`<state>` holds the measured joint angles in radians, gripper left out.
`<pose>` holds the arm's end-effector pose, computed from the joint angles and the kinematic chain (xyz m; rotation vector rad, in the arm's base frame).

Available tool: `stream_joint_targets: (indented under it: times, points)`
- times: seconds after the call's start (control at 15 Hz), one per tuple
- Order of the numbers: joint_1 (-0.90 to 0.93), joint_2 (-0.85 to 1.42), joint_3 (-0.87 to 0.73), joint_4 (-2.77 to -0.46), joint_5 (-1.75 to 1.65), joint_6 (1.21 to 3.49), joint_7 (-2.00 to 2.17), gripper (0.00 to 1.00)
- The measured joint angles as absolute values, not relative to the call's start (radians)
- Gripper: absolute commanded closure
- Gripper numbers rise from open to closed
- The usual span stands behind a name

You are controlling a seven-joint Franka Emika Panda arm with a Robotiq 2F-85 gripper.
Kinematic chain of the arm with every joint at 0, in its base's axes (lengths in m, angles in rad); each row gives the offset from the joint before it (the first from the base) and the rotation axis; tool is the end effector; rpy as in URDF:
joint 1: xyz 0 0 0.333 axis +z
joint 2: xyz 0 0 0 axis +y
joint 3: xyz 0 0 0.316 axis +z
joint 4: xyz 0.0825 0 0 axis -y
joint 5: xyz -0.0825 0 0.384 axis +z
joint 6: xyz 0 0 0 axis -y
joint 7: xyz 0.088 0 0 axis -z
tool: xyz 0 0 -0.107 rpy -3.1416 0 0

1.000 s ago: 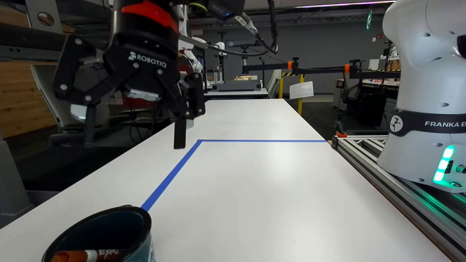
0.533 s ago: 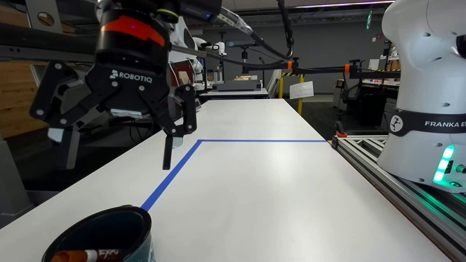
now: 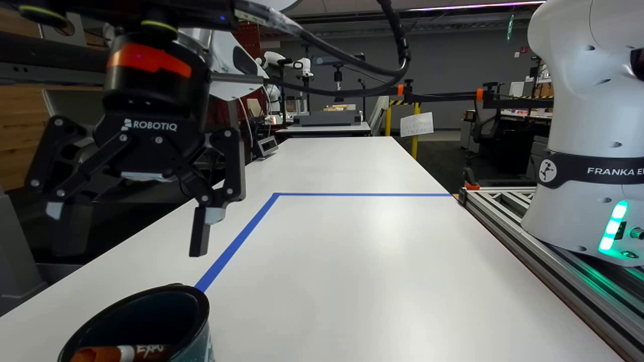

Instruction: Move the sharpie to the table

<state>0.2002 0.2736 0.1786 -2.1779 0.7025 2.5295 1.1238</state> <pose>0.5298 0.2027 0.2720 -2.1544 1.6774 0.3765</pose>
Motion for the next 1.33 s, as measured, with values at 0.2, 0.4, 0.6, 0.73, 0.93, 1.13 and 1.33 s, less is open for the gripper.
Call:
stream_joint_targets:
  times: [0.2, 0.4, 0.6, 0.73, 0.93, 1.13, 1.33]
  points:
    - [0.205, 0.305, 0.179, -2.146, 0.702, 2.529, 1.196, 0.34]
    - [0.209, 0.331, 0.179, -2.120, 0.702, 2.529, 1.246, 0.50]
    - [0.210, 0.354, 0.178, -2.099, 0.703, 2.529, 1.280, 0.49]
    - [0.210, 0.369, 0.177, -2.088, 0.702, 2.529, 1.294, 0.48]
    - [0.210, 0.391, 0.175, -2.074, 0.702, 2.529, 1.311, 0.54]
    - [0.210, 0.409, 0.174, -2.067, 0.702, 2.529, 1.317, 0.65]
    - [0.210, 0.419, 0.174, -2.067, 0.703, 2.529, 1.321, 0.64]
